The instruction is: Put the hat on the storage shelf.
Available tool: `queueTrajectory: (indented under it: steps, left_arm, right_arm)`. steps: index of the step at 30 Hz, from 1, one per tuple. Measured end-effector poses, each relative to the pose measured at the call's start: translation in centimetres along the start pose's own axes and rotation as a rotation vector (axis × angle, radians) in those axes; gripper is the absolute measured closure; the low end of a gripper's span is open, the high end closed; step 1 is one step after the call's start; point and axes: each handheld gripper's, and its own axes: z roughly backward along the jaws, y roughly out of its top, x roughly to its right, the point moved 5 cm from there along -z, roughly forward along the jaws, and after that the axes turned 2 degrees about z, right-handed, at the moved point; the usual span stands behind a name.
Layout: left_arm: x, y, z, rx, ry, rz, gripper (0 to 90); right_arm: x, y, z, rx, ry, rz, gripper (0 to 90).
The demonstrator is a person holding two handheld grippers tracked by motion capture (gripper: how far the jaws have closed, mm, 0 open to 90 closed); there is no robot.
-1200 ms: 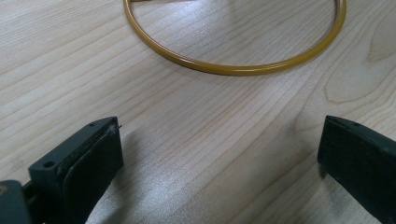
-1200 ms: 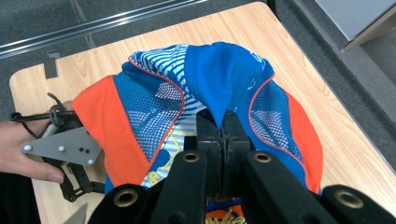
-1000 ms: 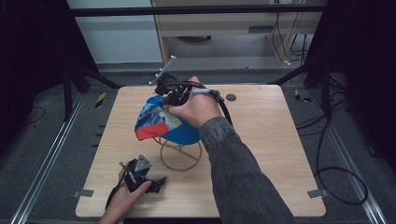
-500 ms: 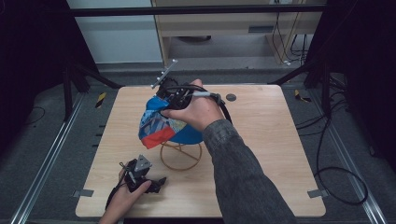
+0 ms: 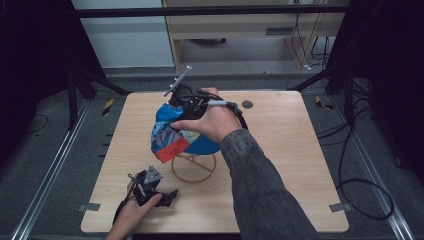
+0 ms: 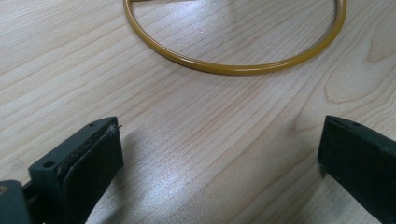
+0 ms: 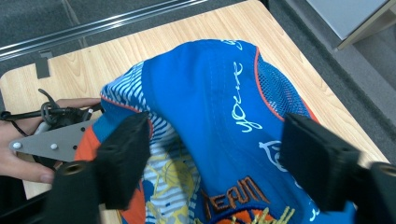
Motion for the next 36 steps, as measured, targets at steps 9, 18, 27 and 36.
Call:
queueTrajectory:
  steps: [9,18,27,36]
  left_arm:
    - [0.0,0.0,0.0,0.0,0.0,0.0,0.0]
    - [0.0,0.0,0.0,0.0,0.0,0.001,0.0]
    - [0.0,0.0,0.0,0.003,-0.002,0.003,0.0]
    - [0.0,0.1,-0.1,0.003,0.006,0.008,0.0]
  right_arm:
    - [-0.1,0.0,0.1,0.02,-0.023,0.003,6.4]
    - [-0.5,0.0,1.1,0.041,-0.016,0.012,5.3]
    - [-0.8,-0.7,2.3,0.062,-0.004,0.017,5.2]
    - [0.9,-1.9,4.1,0.092,0.003,-0.051,5.7]
